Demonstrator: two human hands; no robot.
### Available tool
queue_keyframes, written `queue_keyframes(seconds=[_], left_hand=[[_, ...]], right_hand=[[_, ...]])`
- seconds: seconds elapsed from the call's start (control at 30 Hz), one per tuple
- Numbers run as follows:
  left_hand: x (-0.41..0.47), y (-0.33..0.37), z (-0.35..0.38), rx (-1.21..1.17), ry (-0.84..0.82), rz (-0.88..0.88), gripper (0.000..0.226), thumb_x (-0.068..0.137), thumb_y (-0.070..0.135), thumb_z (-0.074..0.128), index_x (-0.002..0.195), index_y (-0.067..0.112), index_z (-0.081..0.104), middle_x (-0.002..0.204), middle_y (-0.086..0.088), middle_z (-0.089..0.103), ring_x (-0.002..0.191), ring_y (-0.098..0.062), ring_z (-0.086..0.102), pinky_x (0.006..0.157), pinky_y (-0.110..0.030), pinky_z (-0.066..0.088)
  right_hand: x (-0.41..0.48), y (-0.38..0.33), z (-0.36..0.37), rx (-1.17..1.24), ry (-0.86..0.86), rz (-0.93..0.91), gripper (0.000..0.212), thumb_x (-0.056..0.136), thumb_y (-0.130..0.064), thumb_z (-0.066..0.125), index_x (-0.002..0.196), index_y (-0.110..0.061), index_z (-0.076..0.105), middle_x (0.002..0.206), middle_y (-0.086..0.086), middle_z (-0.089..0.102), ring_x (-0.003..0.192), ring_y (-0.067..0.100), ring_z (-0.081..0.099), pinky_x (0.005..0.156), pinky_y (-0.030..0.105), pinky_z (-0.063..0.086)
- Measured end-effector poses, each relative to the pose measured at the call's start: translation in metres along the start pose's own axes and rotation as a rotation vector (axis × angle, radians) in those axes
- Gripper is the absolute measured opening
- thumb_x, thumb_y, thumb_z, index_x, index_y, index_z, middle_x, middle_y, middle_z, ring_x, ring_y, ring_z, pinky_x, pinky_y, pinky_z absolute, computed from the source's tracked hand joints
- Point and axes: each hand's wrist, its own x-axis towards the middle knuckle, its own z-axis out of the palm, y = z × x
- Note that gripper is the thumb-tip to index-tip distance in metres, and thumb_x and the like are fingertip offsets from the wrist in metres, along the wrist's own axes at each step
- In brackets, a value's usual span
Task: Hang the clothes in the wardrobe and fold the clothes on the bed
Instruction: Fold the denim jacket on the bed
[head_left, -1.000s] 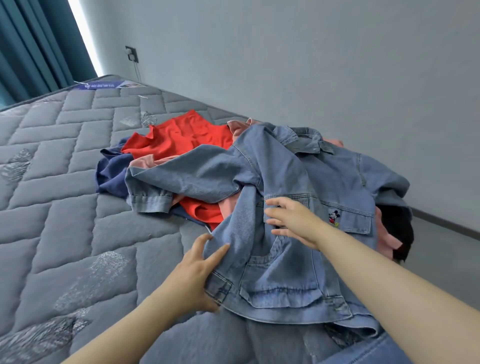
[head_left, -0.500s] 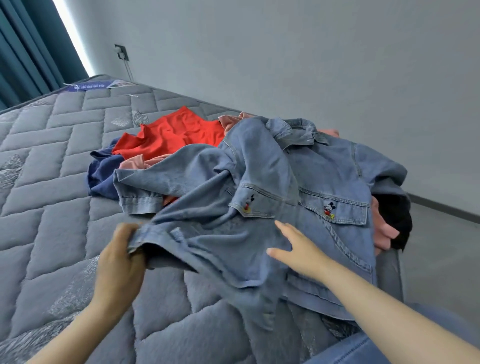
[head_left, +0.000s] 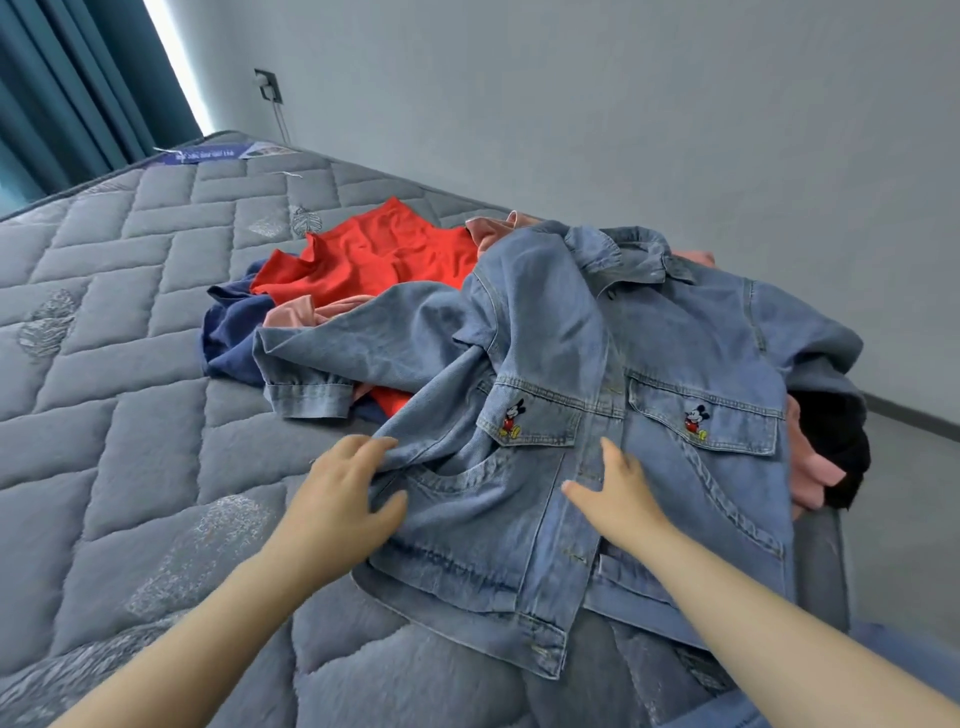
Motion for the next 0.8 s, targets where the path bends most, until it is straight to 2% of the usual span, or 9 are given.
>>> queue_keyframes(seconds=[0.13, 0.23, 0.37, 0.47, 0.6, 0.7, 0.8], left_hand=[[0.036, 0.013, 0.019, 0.135, 0.061, 0.124, 0.047, 0.084, 0.039, 0.068, 0.126, 0.020, 0.059, 0.123, 0.001, 0.050, 0.112, -0.022, 0.046, 0.101, -0.029, 0.034], [0.067, 0.020, 0.030, 0.238, 0.039, 0.146, 0.043, 0.086, 0.040, 0.063, 0.125, 0.022, 0.059, 0.121, 0.002, 0.051, 0.109, -0.023, 0.047, 0.097, -0.034, 0.039], [0.081, 0.021, 0.045, 0.292, -0.015, 0.109, 0.041, 0.084, 0.041, 0.063, 0.118, 0.018, 0.057, 0.115, 0.000, 0.050, 0.105, -0.023, 0.049, 0.088, -0.034, 0.042], [0.071, 0.005, 0.055, 0.252, -0.067, 0.037, 0.042, 0.082, 0.040, 0.066, 0.112, 0.014, 0.054, 0.109, -0.002, 0.049, 0.101, -0.022, 0.051, 0.085, -0.033, 0.044], [0.063, -0.016, 0.062, 0.156, -0.021, -0.030, 0.033, 0.076, 0.031, 0.075, 0.090, 0.010, 0.055, 0.091, 0.000, 0.051, 0.087, -0.023, 0.053, 0.070, -0.030, 0.038], [0.075, -0.021, 0.059, 0.123, -0.037, -0.078, 0.017, 0.079, 0.022, 0.070, 0.086, 0.012, 0.058, 0.085, 0.005, 0.051, 0.084, -0.020, 0.057, 0.064, -0.025, 0.030], [0.085, -0.024, 0.053, 0.079, -0.053, -0.102, 0.007, 0.080, 0.016, 0.063, 0.082, 0.011, 0.059, 0.081, 0.005, 0.054, 0.082, -0.018, 0.055, 0.065, -0.026, 0.035]], right_hand=[[0.013, -0.003, -0.013, -0.009, 0.019, -0.024, 0.080, 0.094, -0.043, 0.056, 0.154, -0.022, 0.009, 0.160, 0.007, 0.012, 0.146, 0.027, 0.020, 0.112, 0.041, 0.028], [0.025, -0.016, -0.026, -0.134, 0.095, -0.156, 0.066, 0.095, -0.040, 0.053, 0.151, -0.020, 0.023, 0.156, 0.005, 0.022, 0.142, 0.023, 0.027, 0.110, 0.039, 0.031], [0.042, -0.053, -0.034, -0.180, 0.143, -0.385, 0.047, 0.095, -0.033, 0.053, 0.140, -0.022, 0.043, 0.143, -0.001, 0.041, 0.125, 0.018, 0.045, 0.092, 0.028, 0.038], [0.066, -0.096, -0.038, -0.066, 0.110, -0.480, 0.040, 0.093, -0.028, 0.057, 0.131, -0.019, 0.053, 0.130, 0.003, 0.054, 0.113, 0.017, 0.055, 0.096, 0.029, 0.044], [0.098, -0.155, -0.043, -0.025, 0.097, -0.589, 0.031, 0.090, -0.023, 0.060, 0.120, -0.016, 0.061, 0.113, 0.003, 0.061, 0.094, 0.014, 0.057, 0.085, 0.026, 0.046], [0.114, -0.167, -0.047, -0.056, 0.134, -0.587, 0.025, 0.090, -0.022, 0.060, 0.113, -0.015, 0.065, 0.115, 0.004, 0.061, 0.101, 0.019, 0.059, 0.087, 0.030, 0.047], [0.133, -0.151, -0.061, -0.219, 0.268, -0.541, 0.030, 0.091, -0.024, 0.058, 0.119, -0.014, 0.061, 0.127, 0.007, 0.054, 0.116, 0.024, 0.050, 0.095, 0.033, 0.041]])
